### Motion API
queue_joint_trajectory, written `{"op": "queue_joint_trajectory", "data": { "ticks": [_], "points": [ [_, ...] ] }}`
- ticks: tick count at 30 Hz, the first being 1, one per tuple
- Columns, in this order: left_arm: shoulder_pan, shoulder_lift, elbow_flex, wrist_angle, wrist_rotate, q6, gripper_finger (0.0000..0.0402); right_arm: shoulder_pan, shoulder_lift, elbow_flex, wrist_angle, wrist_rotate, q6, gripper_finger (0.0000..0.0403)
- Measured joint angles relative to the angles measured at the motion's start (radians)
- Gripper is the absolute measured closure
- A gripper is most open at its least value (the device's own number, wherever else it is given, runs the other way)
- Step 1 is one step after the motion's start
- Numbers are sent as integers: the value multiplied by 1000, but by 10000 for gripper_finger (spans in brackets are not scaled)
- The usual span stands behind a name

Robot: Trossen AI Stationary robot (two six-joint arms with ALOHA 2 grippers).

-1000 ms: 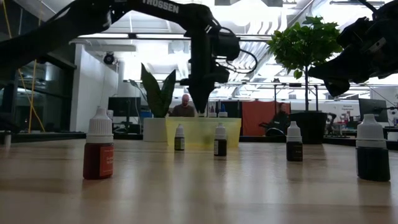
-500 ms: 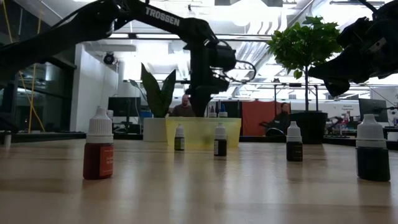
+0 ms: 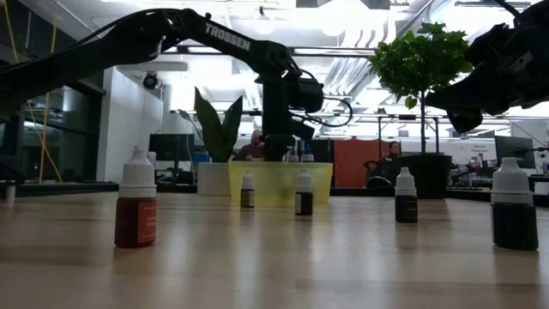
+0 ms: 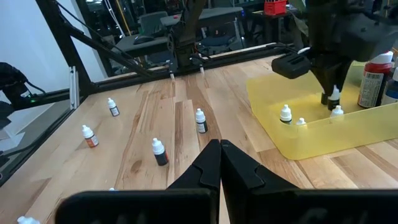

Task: Pick & Place food coloring
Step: Put the small black food coloring bottle into the yellow bin

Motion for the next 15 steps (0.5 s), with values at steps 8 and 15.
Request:
{"op": "queue_joint_trajectory", "data": {
  "ticks": [8, 15],
  "points": [
    [0, 8, 1, 8, 9, -3, 358, 0, 0, 0, 0, 0, 0, 402],
    [6, 7, 1, 1, 13, -23, 303, 0, 0, 0, 0, 0, 0, 402]
  ]
}}
